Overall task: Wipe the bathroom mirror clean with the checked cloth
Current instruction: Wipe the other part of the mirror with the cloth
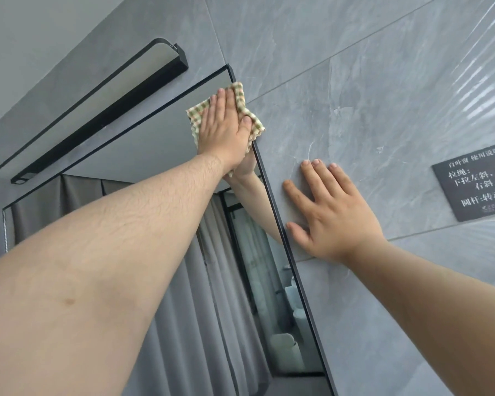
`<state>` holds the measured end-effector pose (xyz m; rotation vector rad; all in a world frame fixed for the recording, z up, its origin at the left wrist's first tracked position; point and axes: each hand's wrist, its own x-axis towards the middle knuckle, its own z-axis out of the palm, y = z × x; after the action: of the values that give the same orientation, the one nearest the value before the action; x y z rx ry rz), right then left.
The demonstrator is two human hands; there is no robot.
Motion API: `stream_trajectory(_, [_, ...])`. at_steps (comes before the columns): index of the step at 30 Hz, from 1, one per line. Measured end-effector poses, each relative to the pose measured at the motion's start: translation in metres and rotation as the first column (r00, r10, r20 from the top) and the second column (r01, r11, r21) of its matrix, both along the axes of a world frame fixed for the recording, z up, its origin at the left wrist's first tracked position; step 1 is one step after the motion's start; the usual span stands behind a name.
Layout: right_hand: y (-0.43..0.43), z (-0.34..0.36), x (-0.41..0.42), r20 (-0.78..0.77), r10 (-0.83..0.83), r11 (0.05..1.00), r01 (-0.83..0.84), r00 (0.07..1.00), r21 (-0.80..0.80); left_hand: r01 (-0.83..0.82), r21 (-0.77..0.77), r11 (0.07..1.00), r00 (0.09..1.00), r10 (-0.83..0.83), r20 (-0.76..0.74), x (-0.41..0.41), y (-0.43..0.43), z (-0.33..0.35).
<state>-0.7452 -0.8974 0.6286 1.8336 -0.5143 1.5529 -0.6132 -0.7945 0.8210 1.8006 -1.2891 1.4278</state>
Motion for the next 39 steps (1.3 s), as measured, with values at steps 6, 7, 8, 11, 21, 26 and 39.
stream_trajectory(6, [0.001, 0.0, -0.001, -0.01, 0.002, 1.0, -0.002, 1.0, 0.012, 0.001, 0.007, 1.0, 0.999, -0.001, 0.052, 0.004, 0.0, -0.03])
stream_trajectory(7, [0.002, 0.0, -0.001, -0.015, -0.001, 1.0, 0.002, 1.0, 0.015, 0.0, 0.014, 1.0, 0.998, -0.001, 0.062, 0.005, 0.0, -0.035])
stream_trajectory(8, [0.002, 0.0, -0.001, -0.021, -0.004, 1.0, 0.005, 1.0, 0.021, -0.002, 0.019, 1.0, 0.998, 0.001, 0.068, 0.007, 0.001, -0.041])
stream_trajectory(11, [0.003, 0.0, -0.002, -0.03, -0.006, 0.999, 0.007, 1.0, 0.037, -0.011, 0.04, 0.999, 0.996, 0.007, 0.088, 0.01, 0.003, -0.058])
stream_trajectory(21, [0.006, 0.001, -0.004, -0.082, -0.029, 0.997, 0.035, 0.996, 0.076, 0.021, 0.032, 0.999, 0.986, -0.026, 0.167, 0.032, 0.011, -0.196])
stream_trajectory(26, [0.005, 0.001, -0.004, -0.083, -0.029, 0.997, 0.035, 0.996, 0.074, 0.006, 0.047, 0.999, 0.981, -0.015, 0.194, 0.033, 0.015, -0.278])
stream_trajectory(39, [0.002, 0.001, -0.003, -0.082, -0.061, 0.996, 0.066, 0.995, 0.056, -0.002, 0.182, 0.983, 0.937, -0.062, 0.343, 0.043, 0.03, -0.326])
